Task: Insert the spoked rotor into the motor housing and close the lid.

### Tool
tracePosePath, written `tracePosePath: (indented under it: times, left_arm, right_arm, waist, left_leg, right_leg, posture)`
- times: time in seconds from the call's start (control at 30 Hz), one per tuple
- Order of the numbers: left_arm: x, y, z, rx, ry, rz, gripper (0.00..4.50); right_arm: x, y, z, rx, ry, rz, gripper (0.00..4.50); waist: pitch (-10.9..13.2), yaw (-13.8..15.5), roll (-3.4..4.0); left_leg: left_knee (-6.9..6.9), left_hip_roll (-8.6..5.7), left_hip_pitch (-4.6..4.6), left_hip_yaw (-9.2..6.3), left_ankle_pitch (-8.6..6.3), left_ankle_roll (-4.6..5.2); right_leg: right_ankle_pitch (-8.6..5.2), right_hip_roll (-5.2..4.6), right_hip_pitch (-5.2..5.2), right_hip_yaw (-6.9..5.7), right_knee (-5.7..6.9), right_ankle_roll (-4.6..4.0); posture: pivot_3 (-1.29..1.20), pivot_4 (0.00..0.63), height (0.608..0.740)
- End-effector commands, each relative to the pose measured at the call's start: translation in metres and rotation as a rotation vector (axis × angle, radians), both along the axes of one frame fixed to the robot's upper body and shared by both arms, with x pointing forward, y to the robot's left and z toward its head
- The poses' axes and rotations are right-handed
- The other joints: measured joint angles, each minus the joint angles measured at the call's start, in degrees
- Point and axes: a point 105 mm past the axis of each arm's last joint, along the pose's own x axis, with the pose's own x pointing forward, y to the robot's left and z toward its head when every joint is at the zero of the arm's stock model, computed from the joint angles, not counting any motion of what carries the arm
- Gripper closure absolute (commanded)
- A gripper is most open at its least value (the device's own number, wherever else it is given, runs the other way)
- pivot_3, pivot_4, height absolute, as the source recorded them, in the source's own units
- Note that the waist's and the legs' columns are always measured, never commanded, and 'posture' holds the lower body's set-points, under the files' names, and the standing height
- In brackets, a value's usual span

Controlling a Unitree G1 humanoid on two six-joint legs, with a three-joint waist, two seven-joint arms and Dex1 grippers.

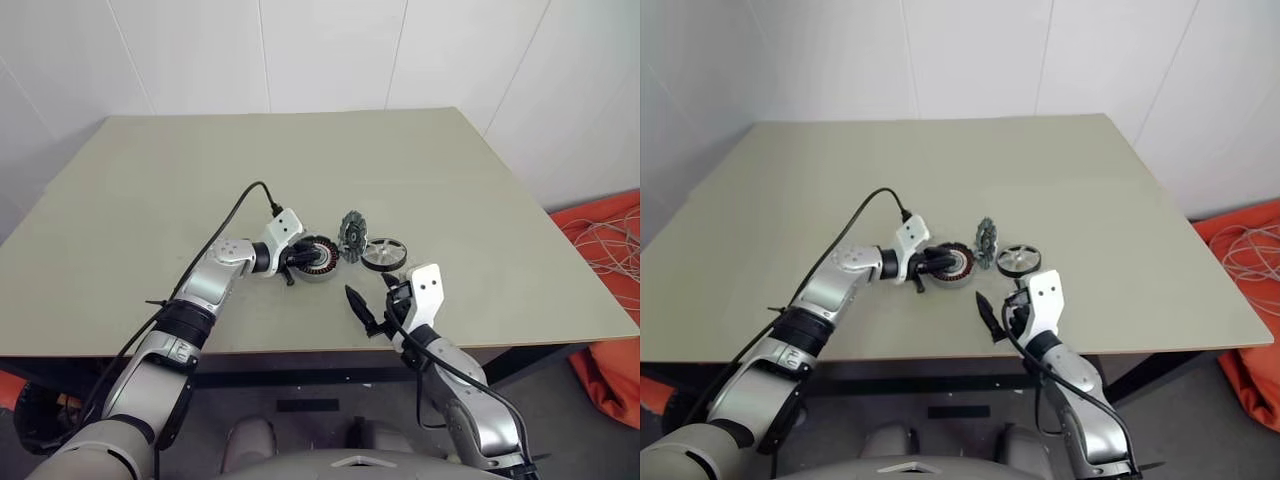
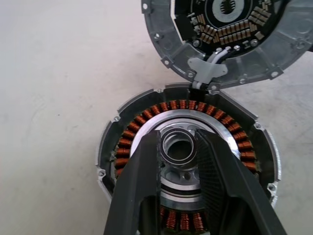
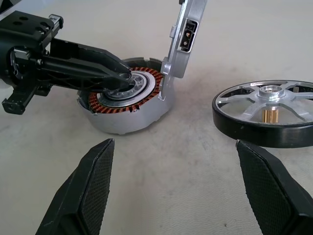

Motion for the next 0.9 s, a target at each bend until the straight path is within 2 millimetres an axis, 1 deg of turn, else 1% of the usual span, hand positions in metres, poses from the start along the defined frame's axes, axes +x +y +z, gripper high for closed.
tracePosePath:
  times: [0.03, 0.13, 0.23, 0.3, 0.37, 0.5, 0.6, 0.63, 0.7, 0.77, 0.8, 0.83, 0.87, 0.9]
  left_arm:
    - [-0.001, -0.004, 0.012, -0.009, -0.037, -0.029, 3.81]
    - [-0.002, -0.003, 0.01, -0.003, -0.031, -0.028, 3.81]
    - [-0.001, -0.003, 0.009, -0.003, -0.028, -0.024, 3.81]
    - [-0.001, -0.003, 0.01, -0.005, -0.027, -0.022, 3.1]
    - [0.0, -0.003, 0.011, -0.007, -0.028, -0.02, 2.52]
    - [0.003, -0.002, 0.015, -0.01, -0.051, -0.005, 1.22]
    - [0.006, 0.0, 0.025, -0.026, -0.089, 0.018, 0.23]
    - [0.006, 0.0, 0.03, -0.04, -0.105, 0.025, 0.02]
    - [0.005, 0.001, 0.041, -0.077, -0.126, 0.04, 0.02]
    - [0.002, 0.002, 0.048, -0.095, -0.142, 0.051, 0.02]
    - [-0.001, 0.003, 0.05, -0.101, -0.145, 0.052, 0.46]
    - [-0.004, 0.003, 0.052, -0.107, -0.145, 0.051, 0.65]
    - [-0.008, 0.004, 0.053, -0.113, -0.146, 0.052, 0.95]
    - [-0.011, 0.004, 0.054, -0.118, -0.145, 0.054, 1.35]
  right_arm:
    - [0.004, 0.004, 0.019, 0.014, -0.069, 0.007, 0.0]
    - [0.005, 0.005, 0.02, 0.013, -0.07, 0.007, 0.0]
    - [0.006, 0.004, 0.02, 0.013, -0.071, 0.007, 0.0]
    - [0.005, 0.004, 0.02, 0.012, -0.071, 0.007, 0.0]
    - [0.005, 0.003, 0.02, 0.012, -0.071, 0.007, 0.0]
    - [0.005, 0.002, 0.02, 0.012, -0.07, 0.006, 0.0]
    - [0.005, 0.002, 0.019, 0.013, -0.069, 0.007, 0.0]
    - [0.005, 0.002, 0.019, 0.013, -0.068, 0.007, 0.0]
    - [0.005, 0.002, 0.019, 0.014, -0.066, 0.007, 0.0]
    - [0.005, 0.002, 0.019, 0.014, -0.064, 0.008, 0.0]
    - [0.006, 0.002, 0.019, 0.014, -0.064, 0.009, 0.0]
    - [0.006, 0.002, 0.019, 0.014, -0.063, 0.01, 0.0]
    - [0.006, 0.002, 0.019, 0.014, -0.063, 0.012, 0.0]
    - [0.006, 0.002, 0.019, 0.014, -0.063, 0.013, 0.0]
  waist:
    - [0.0, 0.0, 0.0]
    - [0.0, 0.0, 0.01]
    - [0.0, 0.0, 0.0]
    - [0.0, 0.0, 0.0]
    - [0.0, 0.0, 0.0]
    - [0.0, 0.0, 0.0]
    - [0.0, 0.0, 0.01]
    - [0.0, 0.0, 0.0]
    - [0.1, 0.0, 0.0]
    - [0.1, 0.0, 0.0]
    - [0.1, 0.0, 0.01]
    - [0.1, -0.1, 0.01]
    - [0.1, -0.1, 0.02]
    - [0.1, -0.2, 0.02]
  left_leg:
    - [0.0, 0.0, 0.0, 0.0, 0.0, 0.0]
    - [-0.01, 0.0, 0.0, 0.0, 0.0, 0.0]
    - [-0.01, 0.0, -0.01, 0.0, 0.0, 0.0]
    - [-0.01, 0.0, 0.0, 0.01, 0.0, 0.0]
    - [-0.01, 0.0, 0.0, 0.01, 0.0, 0.0]
    - [-0.01, 0.0, 0.0, 0.0, 0.0, 0.0]
    - [-0.04, 0.0, -0.01, 0.0, 0.0, 0.0]
    - [-0.04, 0.0, -0.03, 0.0, 0.0, 0.0]
    - [-0.04, 0.0, -0.09, 0.0, 0.0, 0.0]
    - [-0.04, 0.0, -0.11, 0.0, 0.0, 0.0]
    - [-0.04, 0.0, -0.11, 0.0, 0.0, -0.01]
    - [-0.04, 0.01, -0.11, 0.0, 0.0, -0.01]
    - [-0.05, 0.0, -0.11, 0.01, 0.0, -0.01]
    - [-0.05, 0.01, -0.1, 0.01, 0.0, -0.01]
  right_leg:
    - [0.0, 0.0, 0.0, 0.0, 0.0, 0.0]
    - [0.01, 0.0, 0.0, 0.0, 0.0, -0.01]
    - [0.12, 0.0, 0.0, 0.0, 0.0, -0.21]
    - [0.12, 0.0, 0.0, 0.0, 0.0, -0.21]
    - [0.11, 0.0, -0.01, 0.0, 0.0, -0.19]
    - [0.05, 0.0, 0.0, 0.0, 0.0, -0.09]
    - [0.07, 0.0, -0.02, 0.0, -0.02, -0.13]
    - [0.08, 0.0, -0.04, 0.0, -0.02, -0.15]
    - [0.13, 0.0, -0.1, 0.0, -0.02, -0.23]
    - [0.15, 0.0, -0.12, 0.0, -0.01, -0.26]
    - [0.15, 0.0, -0.13, 0.0, -0.01, -0.27]
    - [0.15, 0.0, -0.14, 0.0, -0.01, -0.28]
    - [0.15, 0.0, -0.14, 0.0, -0.01, -0.29]
    - [0.15, 0.0, -0.14, 0.0, -0.01, -0.29]
  posture:
    - [0.0, 0.0, 0.74]
    - [0.0, 0.0, 0.74]
    - [0.0, 0.0, 0.74]
    - [0.0, 0.0, 0.74]
    - [0.0, 0.0, 0.74]
    - [0.0, 0.0, 0.74]
    - [0.0, 0.0, 0.74]
    - [0.0, 0.0, 0.74]
    - [0.0, 0.0, 0.74]
    - [0.0, 0.0, 0.74]
    - [0.0, 0.0, 0.74]
    - [0.0, 0.0, 0.74]
    - [0.0, 0.0, 0.74]
    - [0.0, 0.0, 0.74]
